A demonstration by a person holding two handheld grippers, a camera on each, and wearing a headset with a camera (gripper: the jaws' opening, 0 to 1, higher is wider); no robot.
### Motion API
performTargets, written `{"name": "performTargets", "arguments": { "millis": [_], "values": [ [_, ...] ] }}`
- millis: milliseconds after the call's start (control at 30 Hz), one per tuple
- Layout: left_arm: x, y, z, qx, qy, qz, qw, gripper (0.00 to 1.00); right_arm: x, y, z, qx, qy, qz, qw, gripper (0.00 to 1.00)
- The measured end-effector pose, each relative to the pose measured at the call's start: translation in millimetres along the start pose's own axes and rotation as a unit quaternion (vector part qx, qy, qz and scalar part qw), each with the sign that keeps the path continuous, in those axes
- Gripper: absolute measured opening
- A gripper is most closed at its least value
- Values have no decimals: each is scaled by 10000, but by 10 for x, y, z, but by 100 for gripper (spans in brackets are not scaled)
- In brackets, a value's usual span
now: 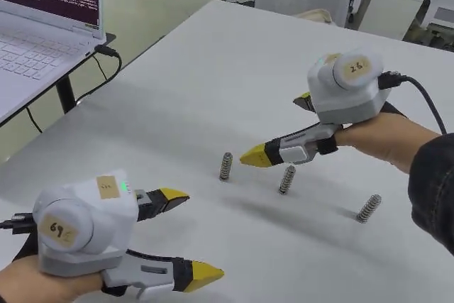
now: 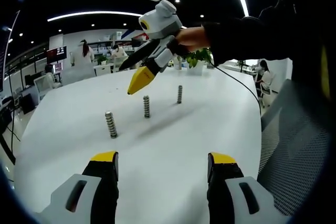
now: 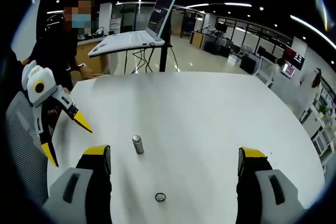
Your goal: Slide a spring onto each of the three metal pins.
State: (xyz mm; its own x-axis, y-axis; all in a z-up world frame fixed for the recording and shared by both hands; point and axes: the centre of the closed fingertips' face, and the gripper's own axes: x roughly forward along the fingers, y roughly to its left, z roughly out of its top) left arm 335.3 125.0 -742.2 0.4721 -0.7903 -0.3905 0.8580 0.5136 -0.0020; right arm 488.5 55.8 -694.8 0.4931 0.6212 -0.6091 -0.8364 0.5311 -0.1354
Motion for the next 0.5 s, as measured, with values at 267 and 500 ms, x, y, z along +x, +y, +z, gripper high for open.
{"name": "performTargets", "arguments": {
  "millis": [267,500],
  "values": [
    [46,-5,49,38,-2,-57,10000,65,-256,-101,-141,215,-63,-279,9994,100],
    [90,-16,89,53,-25,-114,9999,65,-476,-178,-266,416,-134,-513,9977,100]
  ]
}}
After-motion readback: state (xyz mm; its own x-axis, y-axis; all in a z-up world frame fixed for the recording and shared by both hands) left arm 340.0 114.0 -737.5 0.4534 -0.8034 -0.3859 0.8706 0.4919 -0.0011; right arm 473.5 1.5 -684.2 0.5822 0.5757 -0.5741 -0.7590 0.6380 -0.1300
